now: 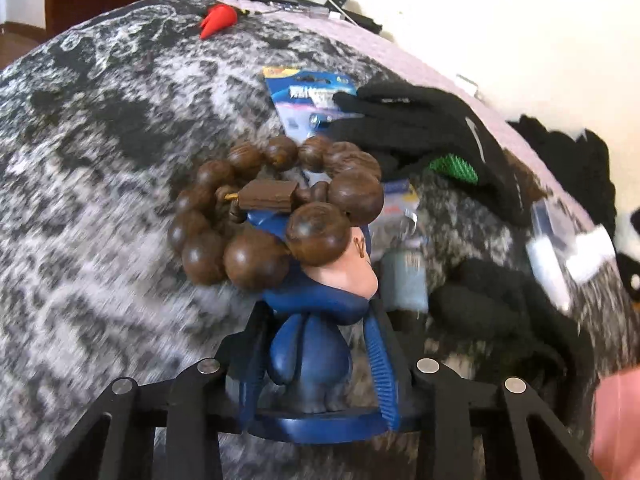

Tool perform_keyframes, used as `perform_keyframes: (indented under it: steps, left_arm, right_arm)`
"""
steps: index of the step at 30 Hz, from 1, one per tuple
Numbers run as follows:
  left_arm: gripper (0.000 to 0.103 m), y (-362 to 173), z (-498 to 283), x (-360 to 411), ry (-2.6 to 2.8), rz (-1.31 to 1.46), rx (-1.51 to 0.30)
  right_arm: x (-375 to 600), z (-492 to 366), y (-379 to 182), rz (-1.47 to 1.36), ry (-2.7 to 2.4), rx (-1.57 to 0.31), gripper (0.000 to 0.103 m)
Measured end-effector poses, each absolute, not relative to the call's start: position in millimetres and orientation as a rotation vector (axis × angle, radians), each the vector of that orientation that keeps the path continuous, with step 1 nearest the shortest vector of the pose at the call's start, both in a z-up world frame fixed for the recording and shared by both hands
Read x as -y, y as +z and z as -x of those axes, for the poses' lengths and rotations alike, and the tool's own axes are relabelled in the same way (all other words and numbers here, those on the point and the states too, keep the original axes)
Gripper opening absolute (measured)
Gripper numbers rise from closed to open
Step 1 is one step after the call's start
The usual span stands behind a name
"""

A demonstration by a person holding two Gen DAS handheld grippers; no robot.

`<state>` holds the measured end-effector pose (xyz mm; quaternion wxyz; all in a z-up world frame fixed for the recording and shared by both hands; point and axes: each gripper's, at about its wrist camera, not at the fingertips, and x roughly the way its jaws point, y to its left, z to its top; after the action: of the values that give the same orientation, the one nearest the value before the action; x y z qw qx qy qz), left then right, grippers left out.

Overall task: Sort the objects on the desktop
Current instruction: 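Grasp the blue figurine with the left tool while the right tool grasps the pastel pouch, then carry the figurine and pouch with both tools over the pink box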

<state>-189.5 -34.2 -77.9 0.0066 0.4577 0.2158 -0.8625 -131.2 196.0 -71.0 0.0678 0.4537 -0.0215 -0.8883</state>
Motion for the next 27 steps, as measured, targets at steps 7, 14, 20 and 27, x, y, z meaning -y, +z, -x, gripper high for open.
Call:
perform_keyframes:
  steps: [7,14,20,27]
  left_arm:
    - [0.039,-71.3,144.5,46.8,-2.686,-1.520,-0.683]
    - [0.038,-64.8,92.6,48.7,-2.688,-1.572,-0.651]
    - [0.038,-49.2,49.9,42.7,-2.719,-1.576,-0.614]
    - [0.038,-21.7,-0.8,33.5,-2.773,-1.556,-0.531]
  right_arm:
    - [-187.1,123.0,-63.8,-1.366,-2.630,-0.041,0.023]
    - [-184.3,81.3,-52.5,-1.393,-2.544,0.028,0.010]
    - [-175.4,31.4,-30.6,-1.346,-2.499,0.079,0.010]
    - [-175.9,-30.2,1.0,-1.299,-2.495,0.096,0.009]
